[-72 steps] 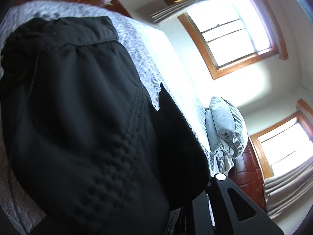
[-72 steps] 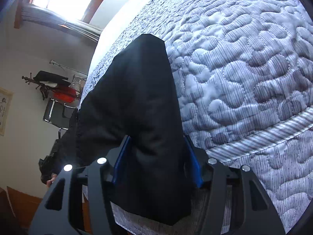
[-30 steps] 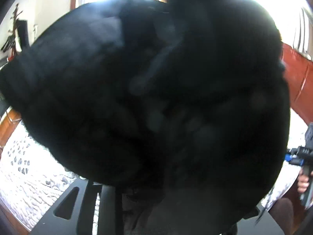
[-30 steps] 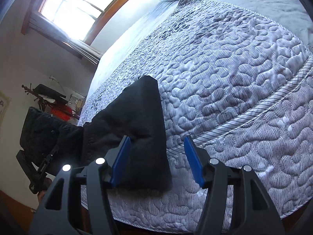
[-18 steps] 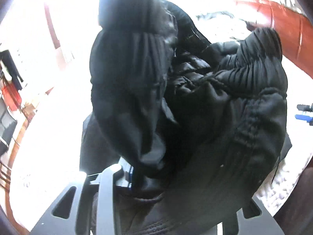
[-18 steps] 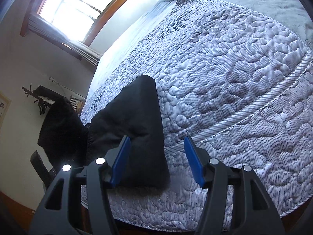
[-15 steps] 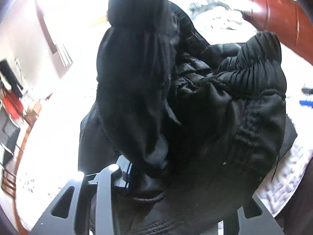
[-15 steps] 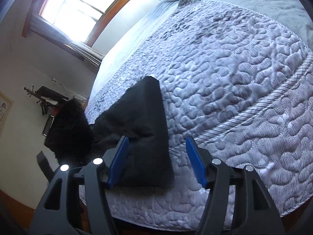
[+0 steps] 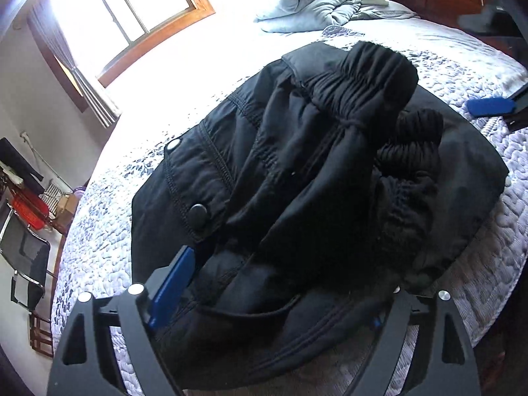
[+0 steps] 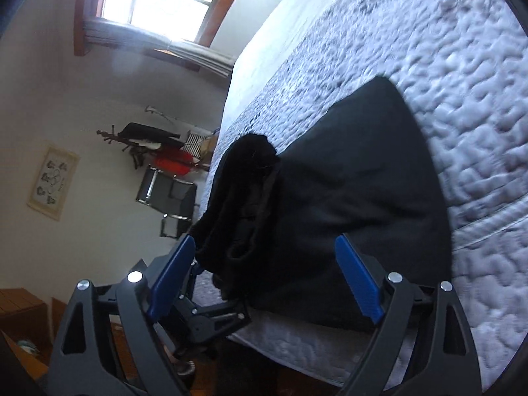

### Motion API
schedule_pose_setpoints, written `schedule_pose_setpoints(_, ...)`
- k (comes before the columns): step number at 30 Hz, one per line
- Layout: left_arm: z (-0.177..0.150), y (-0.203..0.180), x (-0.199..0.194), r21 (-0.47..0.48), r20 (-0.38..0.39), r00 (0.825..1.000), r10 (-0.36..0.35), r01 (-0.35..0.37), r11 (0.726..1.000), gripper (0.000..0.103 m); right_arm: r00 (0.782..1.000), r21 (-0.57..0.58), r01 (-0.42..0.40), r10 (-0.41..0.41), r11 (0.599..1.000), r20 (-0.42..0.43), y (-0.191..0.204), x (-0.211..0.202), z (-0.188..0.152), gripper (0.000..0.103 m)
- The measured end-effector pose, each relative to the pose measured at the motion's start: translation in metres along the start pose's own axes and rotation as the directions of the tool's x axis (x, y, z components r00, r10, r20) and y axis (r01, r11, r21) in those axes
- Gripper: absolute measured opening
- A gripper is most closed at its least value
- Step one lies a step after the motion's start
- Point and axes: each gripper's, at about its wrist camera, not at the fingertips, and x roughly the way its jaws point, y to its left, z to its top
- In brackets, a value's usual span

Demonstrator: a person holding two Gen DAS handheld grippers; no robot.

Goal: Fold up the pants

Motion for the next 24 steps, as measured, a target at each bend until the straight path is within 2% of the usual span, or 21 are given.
schedule_pose_setpoints(4,0.0,-0.008,-0.021,-0.004,0.003,1.0,-0.022,0.022,1.0,0.093,0.995,0.056,-0.074,0.077,0.996,-0.057,-0.003,0.026,0.004,0.089)
schedule_pose_setpoints(8,-0.003,0.003,-0.029,-0.039,0.0,0.998,-0.068,0.068,0.997,0.094,0.991,0.092,-0.085,0.094,0.992,-0.097,-0.004,0.05,0.007,0.089)
schedule_pose_setpoints(12,-0.008,0.018,-0.042,-0.133,0.009,0.989,-0.145,0.145,0.98,0.094,0.988,0.084,-0.091,0.101,0.992,-0.118,0.002,0.064,0.007,0.089)
schedule_pose_setpoints(17,-0.025,0.054,-0.048,-0.303,0.025,0.97,-0.24,0.236,0.923,0.094,0.985,0.07,-0.097,0.106,0.993,-0.136,0.012,0.08,0.013,0.091)
schedule_pose_setpoints(21,-0.039,0.076,-0.084,-0.415,0.131,0.941,-0.313,0.339,0.844,0.099,0.982,0.072,-0.119,0.128,0.99,-0.141,0.015,0.086,0.016,0.091)
schedule_pose_setpoints(22,-0.043,0.085,-0.087,-0.442,0.147,0.938,-0.313,0.345,0.828,0.099,0.982,0.07,-0.117,0.126,0.991,-0.144,0.016,0.089,0.016,0.091)
schedule_pose_setpoints(24,-0.05,0.098,-0.089,-0.486,0.145,0.946,-0.289,0.322,0.812,0.099,0.981,0.072,-0.113,0.122,0.991,-0.148,0.019,0.092,0.017,0.092)
